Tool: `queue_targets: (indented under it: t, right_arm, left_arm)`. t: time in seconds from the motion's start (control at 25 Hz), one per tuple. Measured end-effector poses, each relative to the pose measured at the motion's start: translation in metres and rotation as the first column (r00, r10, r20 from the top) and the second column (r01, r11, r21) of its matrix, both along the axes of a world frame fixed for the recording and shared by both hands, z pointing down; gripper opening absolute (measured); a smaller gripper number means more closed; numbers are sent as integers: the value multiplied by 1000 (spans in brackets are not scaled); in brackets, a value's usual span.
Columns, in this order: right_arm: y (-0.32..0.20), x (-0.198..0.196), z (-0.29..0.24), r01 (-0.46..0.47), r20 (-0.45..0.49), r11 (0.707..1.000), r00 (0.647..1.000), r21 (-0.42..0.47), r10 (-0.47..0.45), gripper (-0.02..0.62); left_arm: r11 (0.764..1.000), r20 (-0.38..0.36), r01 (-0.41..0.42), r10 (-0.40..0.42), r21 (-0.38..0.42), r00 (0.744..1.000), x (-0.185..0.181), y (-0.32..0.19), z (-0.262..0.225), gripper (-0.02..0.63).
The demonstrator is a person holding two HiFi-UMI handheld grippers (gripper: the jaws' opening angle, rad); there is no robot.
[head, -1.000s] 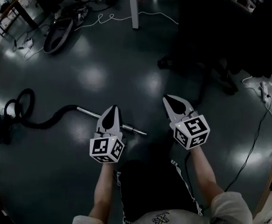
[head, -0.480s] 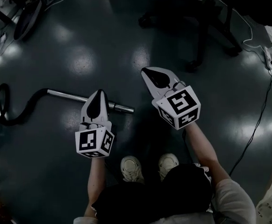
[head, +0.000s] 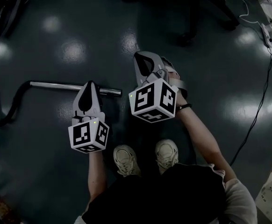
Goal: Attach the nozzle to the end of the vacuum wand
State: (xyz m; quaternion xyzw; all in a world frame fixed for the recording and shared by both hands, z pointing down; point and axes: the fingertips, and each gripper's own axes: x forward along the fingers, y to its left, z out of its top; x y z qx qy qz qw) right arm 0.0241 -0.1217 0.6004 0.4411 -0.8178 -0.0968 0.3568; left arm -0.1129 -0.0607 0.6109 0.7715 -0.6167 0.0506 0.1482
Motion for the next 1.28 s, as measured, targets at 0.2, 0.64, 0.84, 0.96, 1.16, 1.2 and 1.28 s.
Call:
queue_targets:
  t: [0.2,0.64,0.84,0.96,1.16,1.2,1.28]
  right_arm:
    - [2,-5,2,10,-12,1000,1000,4,-10,5]
    - [31,-27,53,238,310,937,938,-256,-154,5]
    - [41,-44,68,300,462,883,880,-362,-109,5]
    - [53,-45,70,359,437,857,881,-370,-180,5]
    - [98,-45,74,516,459,719,835,-465,-303,8]
    - [108,-44,76,533,453,690,832,-490,-321,43]
    - [128,-41,79,560,443,635,824,-533,-354,115]
  left_arm:
    - [1000,-38,-4,5,9,999,4,0,-3,2]
    - [997,-31,53,-55,-61,998,9,-2,53,2]
    - [997,74,30,-24,-77,997,11,-4,72,2]
    - [994,134,21,-7,-105,991,11,-5,81,2]
    - [987,227,43,-7,-154,974,1,-6,96,2]
    - [986,250,46,-5,-161,968,-2,-5,98,2]
    - [983,299,59,-4,-175,954,-8,-3,104,2]
